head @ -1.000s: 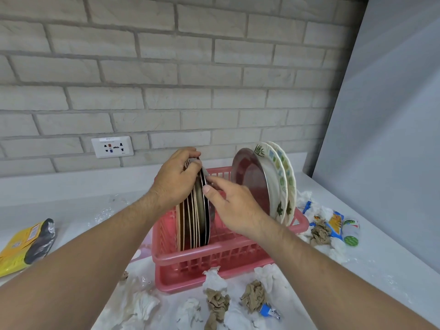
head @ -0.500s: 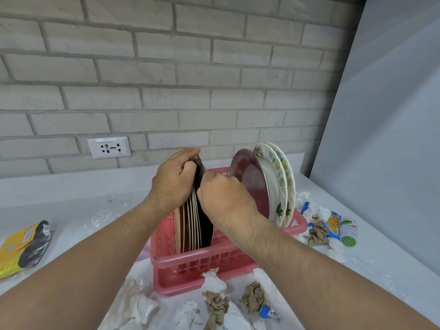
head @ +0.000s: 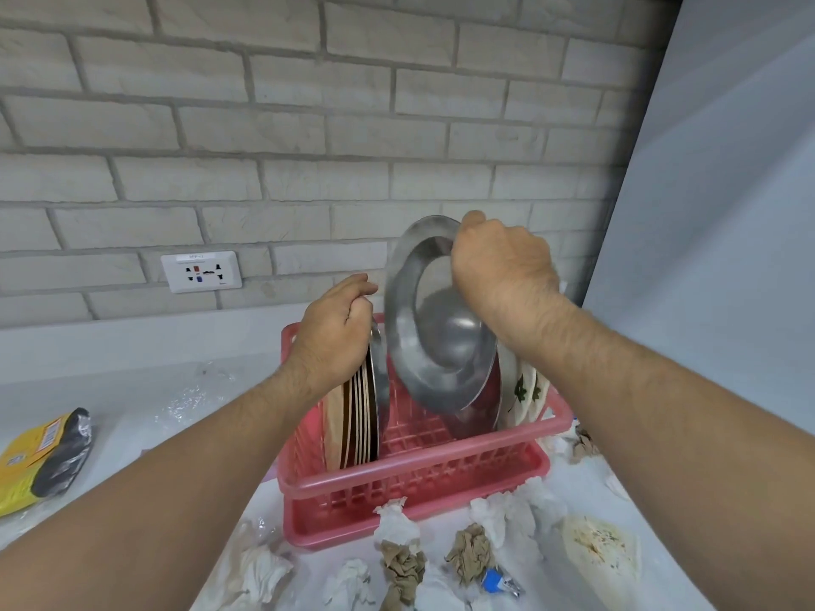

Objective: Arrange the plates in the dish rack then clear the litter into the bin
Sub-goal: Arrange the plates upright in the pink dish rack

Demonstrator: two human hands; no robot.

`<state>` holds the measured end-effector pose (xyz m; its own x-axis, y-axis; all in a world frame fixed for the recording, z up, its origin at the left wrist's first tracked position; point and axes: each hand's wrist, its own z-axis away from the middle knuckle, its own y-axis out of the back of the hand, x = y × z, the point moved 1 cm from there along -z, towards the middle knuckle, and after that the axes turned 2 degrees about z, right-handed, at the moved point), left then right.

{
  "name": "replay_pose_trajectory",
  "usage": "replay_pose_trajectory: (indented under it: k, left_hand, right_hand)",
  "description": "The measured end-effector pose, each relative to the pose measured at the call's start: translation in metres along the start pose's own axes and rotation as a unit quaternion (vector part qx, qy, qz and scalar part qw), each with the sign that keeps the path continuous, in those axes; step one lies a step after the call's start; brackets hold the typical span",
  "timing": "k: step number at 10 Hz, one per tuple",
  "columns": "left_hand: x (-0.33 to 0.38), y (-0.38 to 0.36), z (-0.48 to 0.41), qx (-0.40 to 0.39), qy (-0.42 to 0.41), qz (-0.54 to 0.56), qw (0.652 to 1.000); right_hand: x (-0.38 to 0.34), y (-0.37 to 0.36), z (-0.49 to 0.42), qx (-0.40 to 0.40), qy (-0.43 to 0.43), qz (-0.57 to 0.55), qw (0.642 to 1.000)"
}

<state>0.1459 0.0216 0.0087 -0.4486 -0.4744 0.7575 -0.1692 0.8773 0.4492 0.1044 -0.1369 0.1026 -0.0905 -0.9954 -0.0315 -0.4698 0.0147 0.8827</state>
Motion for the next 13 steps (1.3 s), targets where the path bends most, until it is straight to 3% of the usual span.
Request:
replay_pose_trajectory:
  k: [6,13]
  left_hand:
    - [-0.001,-0.001,0.000,0.003,0.000,-0.032,0.999]
    - [-0.002,-0.001,0.000,0.000,0.007,-0.025,1.000]
  right_hand:
    - [-0.010,-0.024,0.026,-0.031,0.115,0.062,0.991]
    - [0.008,-0.045,0.027,-0.085,0.083,0.055,0.991]
